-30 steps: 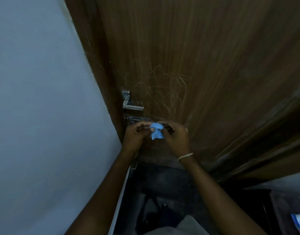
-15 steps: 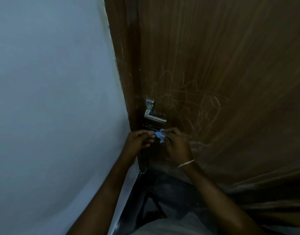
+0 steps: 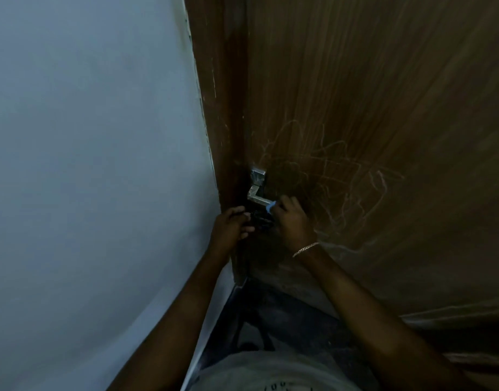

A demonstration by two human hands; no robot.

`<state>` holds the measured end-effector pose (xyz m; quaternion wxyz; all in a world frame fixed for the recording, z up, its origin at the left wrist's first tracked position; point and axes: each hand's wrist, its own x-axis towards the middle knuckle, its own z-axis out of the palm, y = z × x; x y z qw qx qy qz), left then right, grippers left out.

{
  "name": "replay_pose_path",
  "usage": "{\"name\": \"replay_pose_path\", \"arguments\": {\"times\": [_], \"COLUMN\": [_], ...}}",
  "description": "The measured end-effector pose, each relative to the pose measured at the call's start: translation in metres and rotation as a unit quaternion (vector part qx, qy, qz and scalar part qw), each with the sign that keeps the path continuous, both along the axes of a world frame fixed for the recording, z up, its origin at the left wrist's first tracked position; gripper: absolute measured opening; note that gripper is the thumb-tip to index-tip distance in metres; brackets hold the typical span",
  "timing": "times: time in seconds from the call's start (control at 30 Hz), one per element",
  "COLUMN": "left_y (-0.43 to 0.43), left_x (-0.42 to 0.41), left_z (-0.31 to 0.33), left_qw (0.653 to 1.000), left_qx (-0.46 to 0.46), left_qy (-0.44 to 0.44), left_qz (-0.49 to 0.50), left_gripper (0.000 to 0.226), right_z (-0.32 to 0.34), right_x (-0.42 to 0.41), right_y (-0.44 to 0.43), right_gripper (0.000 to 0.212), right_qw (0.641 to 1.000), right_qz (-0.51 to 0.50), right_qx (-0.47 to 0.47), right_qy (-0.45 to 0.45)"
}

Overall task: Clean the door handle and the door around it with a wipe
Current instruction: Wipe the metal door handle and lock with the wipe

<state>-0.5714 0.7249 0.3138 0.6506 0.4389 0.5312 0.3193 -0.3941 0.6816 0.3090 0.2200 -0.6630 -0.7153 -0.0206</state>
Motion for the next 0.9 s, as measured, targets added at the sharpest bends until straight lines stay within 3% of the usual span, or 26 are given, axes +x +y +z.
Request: {"name": "replay_pose_path", "arguments": {"times": [0.27, 0.4, 0.53, 0.9], "left_y": [0.01, 0.018, 0.024, 0.03], "left_x": [-0.006, -0.007, -0.011, -0.001], "left_z": [-0.004, -0.004, -0.006, -0.001], "left_qw": [1.0, 1.0, 1.0, 1.0], "left_qx": [-0.002, 0.005, -0.004, -0.012], "left_qy": [0.004, 0.004, 0.006, -0.013], "left_qz": [0.001, -0.006, 0.001, 0.002], "left_gripper": [0.014, 0.016, 0.018, 0.033], "right_z": [0.012, 0.003, 0.001, -0.012], "right_x": [-0.004, 0.001, 0.0, -0.002], "right_y": [0.012, -0.001, 0.003, 0.005], "right_gripper": [0.035, 0.034, 0.029, 0.026], "right_qw": [0.999, 0.995, 0.993, 0.986], "right_qz": [0.005, 0.018, 0.009, -0.033], "right_qx": [0.026, 0.057, 0.089, 0.081], "right_qy": [-0.025, -0.081, -0.082, -0.139]}}
